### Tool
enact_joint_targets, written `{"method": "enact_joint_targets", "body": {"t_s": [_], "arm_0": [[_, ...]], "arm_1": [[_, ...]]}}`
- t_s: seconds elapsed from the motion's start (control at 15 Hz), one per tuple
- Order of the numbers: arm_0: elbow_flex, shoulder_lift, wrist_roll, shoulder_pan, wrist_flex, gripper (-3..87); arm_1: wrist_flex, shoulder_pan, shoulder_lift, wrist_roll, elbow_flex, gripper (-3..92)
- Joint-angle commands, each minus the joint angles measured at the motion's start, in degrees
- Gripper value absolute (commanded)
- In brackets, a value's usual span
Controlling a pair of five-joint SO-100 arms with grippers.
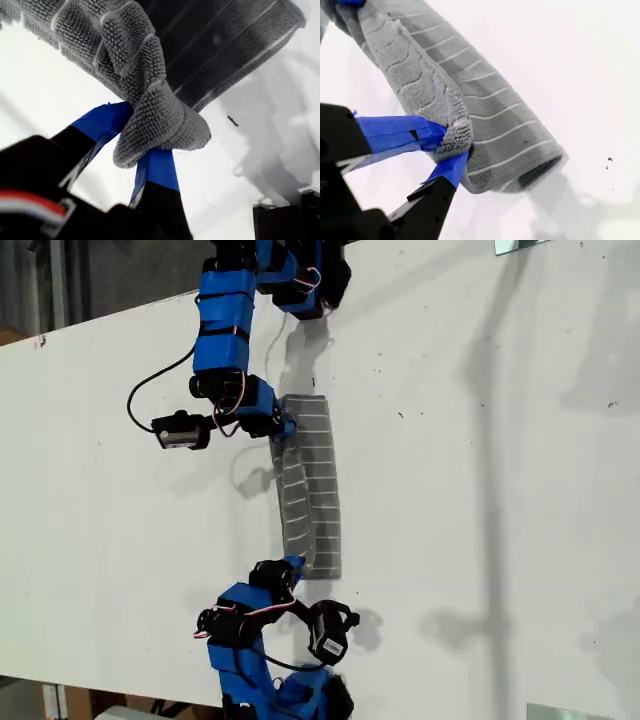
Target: Grasp corners of a square towel and fold twice.
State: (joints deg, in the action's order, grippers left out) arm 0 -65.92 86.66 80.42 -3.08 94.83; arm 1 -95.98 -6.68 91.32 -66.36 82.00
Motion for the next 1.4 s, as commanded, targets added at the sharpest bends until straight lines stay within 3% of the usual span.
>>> {"method": "enact_joint_targets", "body": {"t_s": [0.0,0.4,0.6,0.87,1.13,1.33], "arm_0": [[-4.7,3.3,-3.8,-5.8,-2.7,-0.2],[-15.8,-2.7,-12.0,-16.3,-14.0,-0.2],[-15.5,-4.8,-12.3,-17.0,-14.6,-0.2],[-13.6,-0.4,-10.9,-12.6,-10.0,-0.2],[-14.8,2.4,-10.6,-9.0,-6.9,-0.2],[-19.0,2.5,-9.2,-5.5,-8.0,-0.2]], "arm_1": [[2.5,-4.7,0.4,3.1,1.5,-0.1],[13.2,-16.0,-15.9,12.0,3.9,-0.1],[13.4,-16.6,-18.0,12.5,3.4,-0.1],[5.7,-13.2,-9.4,11.9,5.0,-0.1],[0.4,-4.4,-2.6,7.6,7.9,-0.1],[0.3,3.2,-2.0,3.7,10.1,-0.1]]}}
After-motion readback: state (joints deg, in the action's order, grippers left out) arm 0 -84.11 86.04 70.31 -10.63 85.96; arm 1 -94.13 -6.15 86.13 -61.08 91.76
